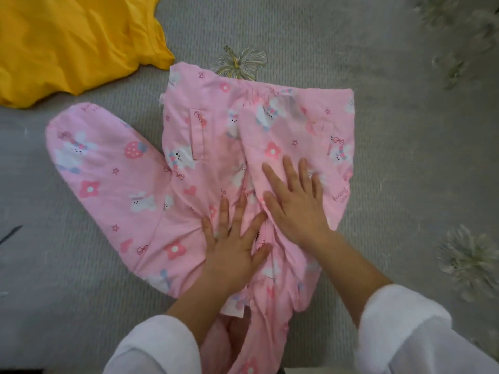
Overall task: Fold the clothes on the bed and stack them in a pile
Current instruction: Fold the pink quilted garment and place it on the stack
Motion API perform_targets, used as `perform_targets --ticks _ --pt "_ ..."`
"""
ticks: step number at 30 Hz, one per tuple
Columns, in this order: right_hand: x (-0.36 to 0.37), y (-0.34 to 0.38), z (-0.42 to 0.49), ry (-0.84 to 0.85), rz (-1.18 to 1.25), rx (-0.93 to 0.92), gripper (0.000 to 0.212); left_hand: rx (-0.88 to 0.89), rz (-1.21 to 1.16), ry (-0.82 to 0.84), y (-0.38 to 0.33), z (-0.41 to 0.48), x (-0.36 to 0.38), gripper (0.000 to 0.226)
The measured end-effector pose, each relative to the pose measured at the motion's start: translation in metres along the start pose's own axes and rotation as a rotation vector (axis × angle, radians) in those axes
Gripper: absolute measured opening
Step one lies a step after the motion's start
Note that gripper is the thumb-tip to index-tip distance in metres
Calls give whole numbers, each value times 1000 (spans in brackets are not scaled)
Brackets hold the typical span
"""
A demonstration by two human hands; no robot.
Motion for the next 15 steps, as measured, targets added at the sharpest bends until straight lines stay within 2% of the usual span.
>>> perform_targets --ticks 5,7,9,10,12,15 --pt "19 4 16 41 -57 -24 51 20 -18 27 2 1 3 66" --pt "16 7 19 35 26 -2 48 51 -78 59 4 1 -3 66" --pt "10 14 20 29 153 21 46 90 -234 57 12 0 -20 59" --pt "8 23 21 32 202 20 48 83 -346 -1 22 -4 -35 53" --pt "8 39 21 64 219 20 54 -23 -481 -245 42 -14 -61 47" --pt "20 67 24 128 113 3 70 -478 -463 -595 92 -35 -84 55"
Point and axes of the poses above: each hand's wrist, its own z-axis towards the middle knuckle, its own x-axis out of the palm, y = z × x, the point moved 3 cm from there along z, towards the middle knuckle, and after that the axes turned 5 degrees about x, right-handed, at the moved point
